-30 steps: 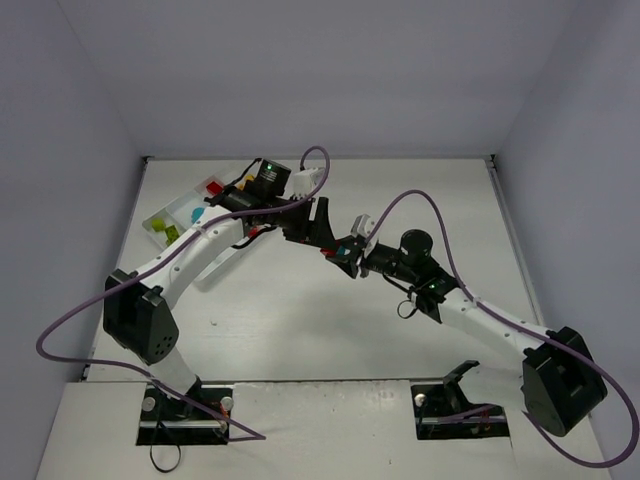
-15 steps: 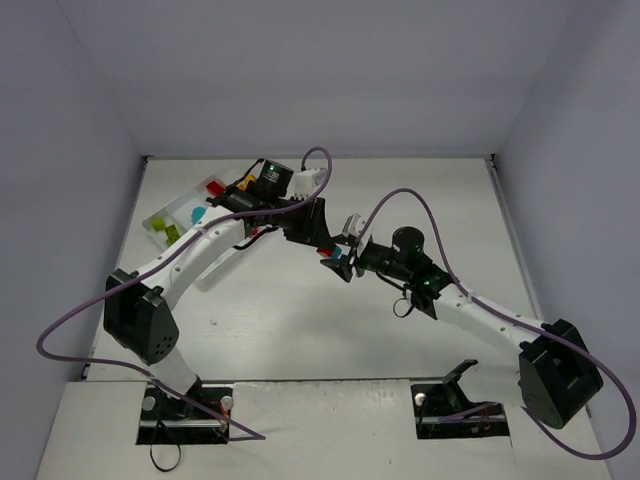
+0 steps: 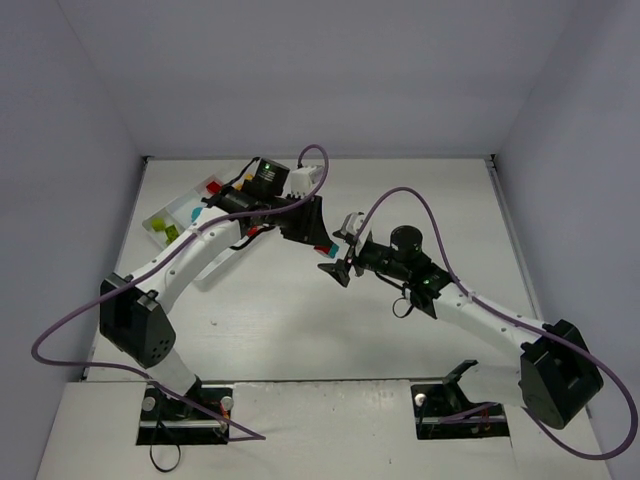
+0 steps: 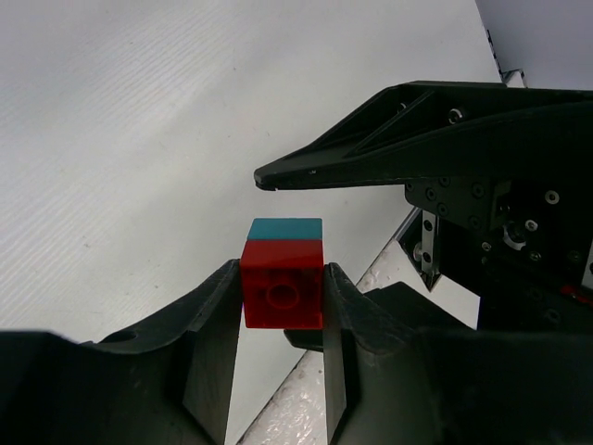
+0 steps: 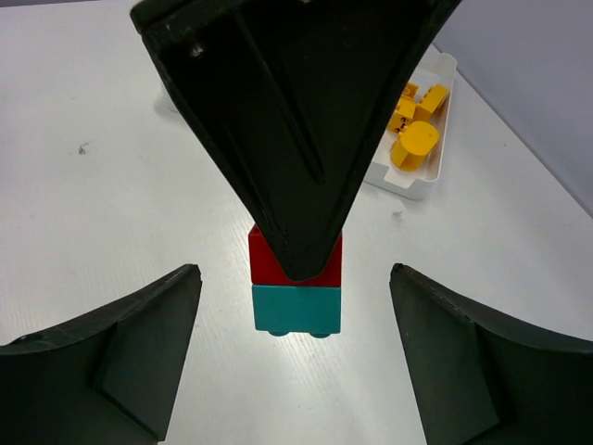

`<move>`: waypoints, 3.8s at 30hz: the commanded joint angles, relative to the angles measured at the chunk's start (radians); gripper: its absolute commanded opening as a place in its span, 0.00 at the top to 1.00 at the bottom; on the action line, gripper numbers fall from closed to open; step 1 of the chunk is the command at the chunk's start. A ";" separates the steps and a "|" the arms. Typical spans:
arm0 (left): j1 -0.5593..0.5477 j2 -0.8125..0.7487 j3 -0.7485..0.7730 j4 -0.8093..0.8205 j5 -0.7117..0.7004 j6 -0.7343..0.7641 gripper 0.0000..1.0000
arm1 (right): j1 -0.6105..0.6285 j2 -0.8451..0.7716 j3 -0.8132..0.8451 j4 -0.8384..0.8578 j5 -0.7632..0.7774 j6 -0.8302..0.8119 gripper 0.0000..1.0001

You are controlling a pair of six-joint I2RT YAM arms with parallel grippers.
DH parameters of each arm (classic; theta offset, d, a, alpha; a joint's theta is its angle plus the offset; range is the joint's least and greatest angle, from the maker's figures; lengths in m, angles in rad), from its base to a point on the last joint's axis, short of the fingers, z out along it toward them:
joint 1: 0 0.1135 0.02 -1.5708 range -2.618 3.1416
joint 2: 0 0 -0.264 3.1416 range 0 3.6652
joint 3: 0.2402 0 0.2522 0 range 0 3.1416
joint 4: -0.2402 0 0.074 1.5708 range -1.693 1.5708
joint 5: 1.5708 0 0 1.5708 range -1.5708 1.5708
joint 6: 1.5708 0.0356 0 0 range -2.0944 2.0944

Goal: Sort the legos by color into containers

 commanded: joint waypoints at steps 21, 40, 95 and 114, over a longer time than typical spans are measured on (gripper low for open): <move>0.011 -0.081 0.018 0.048 0.065 0.002 1.00 | 0.005 0.001 -0.007 0.139 0.073 0.008 0.87; 0.138 -0.086 0.043 0.005 0.105 0.025 1.00 | 0.005 -0.057 -0.146 0.133 0.178 0.048 0.91; 0.319 0.185 0.307 -0.041 -0.440 -0.079 0.34 | 0.035 -0.176 -0.228 0.283 0.092 0.077 0.89; -0.123 -0.164 -0.045 0.108 -0.129 -0.176 0.31 | 0.049 -0.292 -0.056 -0.026 0.021 -0.034 0.84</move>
